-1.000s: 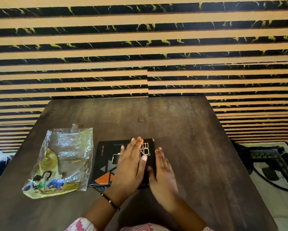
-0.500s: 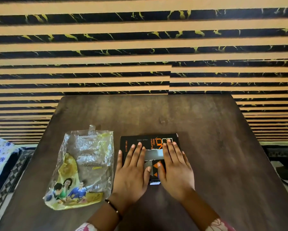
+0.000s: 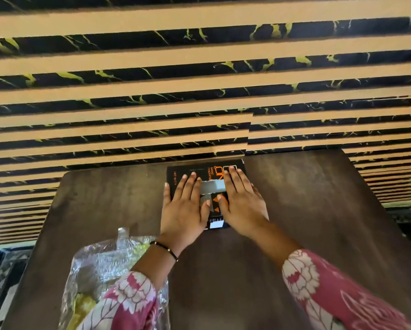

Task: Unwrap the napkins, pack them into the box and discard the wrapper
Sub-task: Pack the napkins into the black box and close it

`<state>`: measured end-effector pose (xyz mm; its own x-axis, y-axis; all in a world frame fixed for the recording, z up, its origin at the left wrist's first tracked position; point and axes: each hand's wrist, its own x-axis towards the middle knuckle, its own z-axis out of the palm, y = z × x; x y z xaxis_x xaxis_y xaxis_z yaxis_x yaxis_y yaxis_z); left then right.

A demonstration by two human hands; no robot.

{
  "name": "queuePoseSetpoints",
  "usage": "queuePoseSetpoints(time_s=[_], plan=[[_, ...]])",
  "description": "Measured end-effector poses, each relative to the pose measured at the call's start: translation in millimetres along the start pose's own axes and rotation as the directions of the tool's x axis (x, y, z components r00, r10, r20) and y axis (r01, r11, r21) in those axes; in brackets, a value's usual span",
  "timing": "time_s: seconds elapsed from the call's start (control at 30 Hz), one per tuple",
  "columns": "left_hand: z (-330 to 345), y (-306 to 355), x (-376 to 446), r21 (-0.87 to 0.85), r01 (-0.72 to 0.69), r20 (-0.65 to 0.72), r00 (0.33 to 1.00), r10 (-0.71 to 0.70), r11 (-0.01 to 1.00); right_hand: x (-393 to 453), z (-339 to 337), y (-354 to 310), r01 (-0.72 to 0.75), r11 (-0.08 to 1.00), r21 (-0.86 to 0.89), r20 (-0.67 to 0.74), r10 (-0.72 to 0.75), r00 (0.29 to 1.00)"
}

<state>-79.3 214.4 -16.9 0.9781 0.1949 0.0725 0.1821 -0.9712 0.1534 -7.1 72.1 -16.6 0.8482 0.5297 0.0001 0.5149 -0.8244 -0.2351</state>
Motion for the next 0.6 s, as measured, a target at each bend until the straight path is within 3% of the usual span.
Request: queuePoseSetpoints(time_s=[0.27,0.43,0.6], plan=[[4,-27,58,0.001,-0.042,-0.029,0.999,0.042,0.999,60,-2,0,-0.023,1.000,0.011,0.021,0.023,1.000],[5,-35,77,0.002,-0.053,0.012,0.999,0.053,0.999,77,-3,0,-0.026,0.999,0.031,-0.012,0.026,1.000],[1,-31,78,-0.021,-0.031,0.040,0.999,0.032,0.999,80,-6,3,-0.020,1.000,0.024,0.040,0.019,0.999]])
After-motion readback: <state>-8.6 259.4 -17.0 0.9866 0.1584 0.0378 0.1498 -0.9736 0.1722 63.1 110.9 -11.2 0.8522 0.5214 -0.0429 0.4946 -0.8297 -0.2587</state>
